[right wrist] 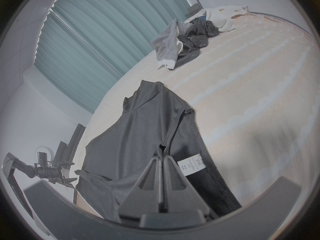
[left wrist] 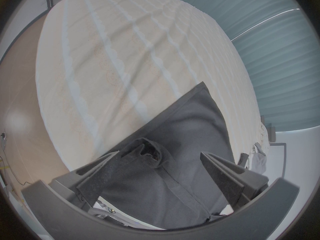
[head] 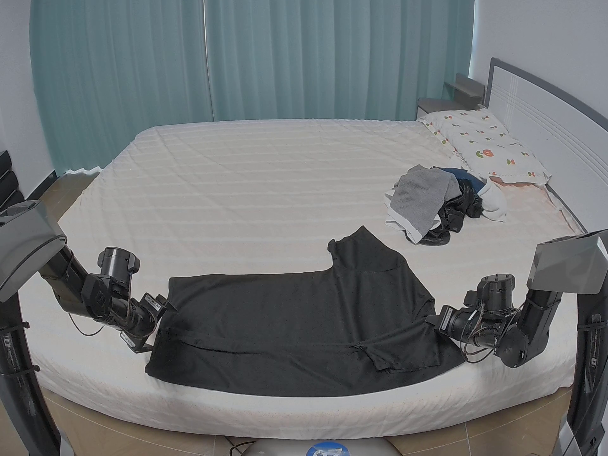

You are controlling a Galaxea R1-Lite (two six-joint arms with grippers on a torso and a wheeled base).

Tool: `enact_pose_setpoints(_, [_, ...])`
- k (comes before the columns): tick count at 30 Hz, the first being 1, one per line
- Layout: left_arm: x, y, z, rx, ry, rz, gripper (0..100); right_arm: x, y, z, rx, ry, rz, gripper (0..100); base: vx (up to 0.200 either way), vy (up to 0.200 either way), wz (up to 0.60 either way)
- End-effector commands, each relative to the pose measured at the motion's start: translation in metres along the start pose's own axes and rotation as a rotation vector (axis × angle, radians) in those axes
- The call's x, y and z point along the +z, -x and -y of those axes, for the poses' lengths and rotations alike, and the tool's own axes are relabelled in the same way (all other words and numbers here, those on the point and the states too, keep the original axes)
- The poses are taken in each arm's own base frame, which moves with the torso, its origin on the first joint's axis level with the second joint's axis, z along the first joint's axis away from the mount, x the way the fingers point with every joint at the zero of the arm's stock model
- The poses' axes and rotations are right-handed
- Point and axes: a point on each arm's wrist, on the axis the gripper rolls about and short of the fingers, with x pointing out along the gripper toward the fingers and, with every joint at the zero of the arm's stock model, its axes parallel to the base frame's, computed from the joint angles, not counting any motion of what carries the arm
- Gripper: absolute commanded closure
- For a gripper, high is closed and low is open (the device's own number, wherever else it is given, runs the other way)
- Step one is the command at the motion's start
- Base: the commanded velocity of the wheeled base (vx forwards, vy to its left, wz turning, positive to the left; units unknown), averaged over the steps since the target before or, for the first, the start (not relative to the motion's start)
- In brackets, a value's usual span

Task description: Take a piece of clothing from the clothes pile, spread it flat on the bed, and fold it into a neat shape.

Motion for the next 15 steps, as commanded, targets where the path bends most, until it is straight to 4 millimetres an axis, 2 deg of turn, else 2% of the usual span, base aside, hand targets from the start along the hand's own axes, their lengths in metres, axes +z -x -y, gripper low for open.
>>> enact_pose_setpoints(1, [0.001, 0.012, 0.005, -0.055, 0.005, -0.021, 0, -0.002, 0.001, 0.001, 0.003, -0.003, 0.004, 100, 0.000, 0.000, 0.00])
enact_pose_setpoints(5, [-0.001, 0.016, 0.008, -0.100, 0.025, -0.073, 0, -0.003, 0.000, 0.002, 0.000, -0.004, 0.000, 100, 0.000, 0.000, 0.00])
enact_pose_setpoints(14, [-0.001, 0.007, 0.014, -0.101, 0.003, -0.060, 0, -0.003, -0.001, 0.001, 0.000, -0.003, 0.000, 100, 0.000, 0.000, 0.00])
enact_pose_setpoints(15, [0.001, 0.002, 0.016, -0.104, 0.000, -0.037, 0, -0.003, 0.000, 0.002, -0.001, -0.004, -0.001, 100, 0.000, 0.000, 0.00])
